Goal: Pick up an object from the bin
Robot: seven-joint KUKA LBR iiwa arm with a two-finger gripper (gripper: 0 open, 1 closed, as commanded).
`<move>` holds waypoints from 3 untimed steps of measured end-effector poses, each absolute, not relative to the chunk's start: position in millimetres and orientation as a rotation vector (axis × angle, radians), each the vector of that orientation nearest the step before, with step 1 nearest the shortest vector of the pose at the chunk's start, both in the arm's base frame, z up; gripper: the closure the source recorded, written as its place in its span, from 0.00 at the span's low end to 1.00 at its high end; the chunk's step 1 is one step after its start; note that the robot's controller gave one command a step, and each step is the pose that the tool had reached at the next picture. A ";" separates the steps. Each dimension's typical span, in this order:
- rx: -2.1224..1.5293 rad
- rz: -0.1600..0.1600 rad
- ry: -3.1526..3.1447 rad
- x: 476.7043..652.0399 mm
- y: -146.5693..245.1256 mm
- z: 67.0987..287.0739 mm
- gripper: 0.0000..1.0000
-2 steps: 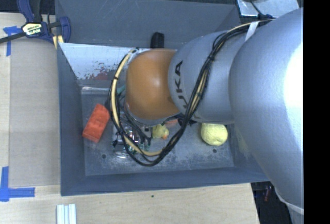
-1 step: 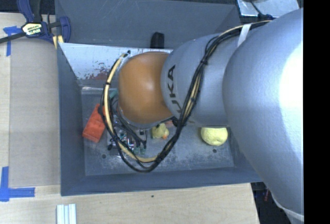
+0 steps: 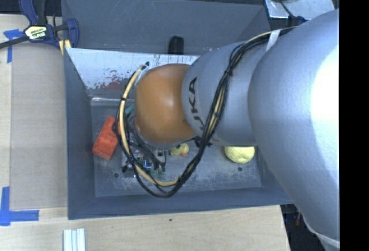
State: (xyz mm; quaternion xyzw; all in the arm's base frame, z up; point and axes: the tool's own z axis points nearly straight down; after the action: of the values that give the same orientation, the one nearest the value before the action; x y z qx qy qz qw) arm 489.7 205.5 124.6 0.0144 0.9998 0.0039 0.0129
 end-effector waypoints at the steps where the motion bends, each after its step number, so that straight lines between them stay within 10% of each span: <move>1: 0.415 0.017 3.090 493.9 185.3 125.0 1.00; 3: 0.248 0.013 3.106 495.3 199.3 133.2 1.00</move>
Offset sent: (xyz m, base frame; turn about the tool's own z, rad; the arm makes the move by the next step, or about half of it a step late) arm 0.0070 0.0122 0.0086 0.0909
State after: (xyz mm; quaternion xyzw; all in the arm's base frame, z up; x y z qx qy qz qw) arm 495.3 199.3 133.2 0.0797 0.9967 0.0042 0.0129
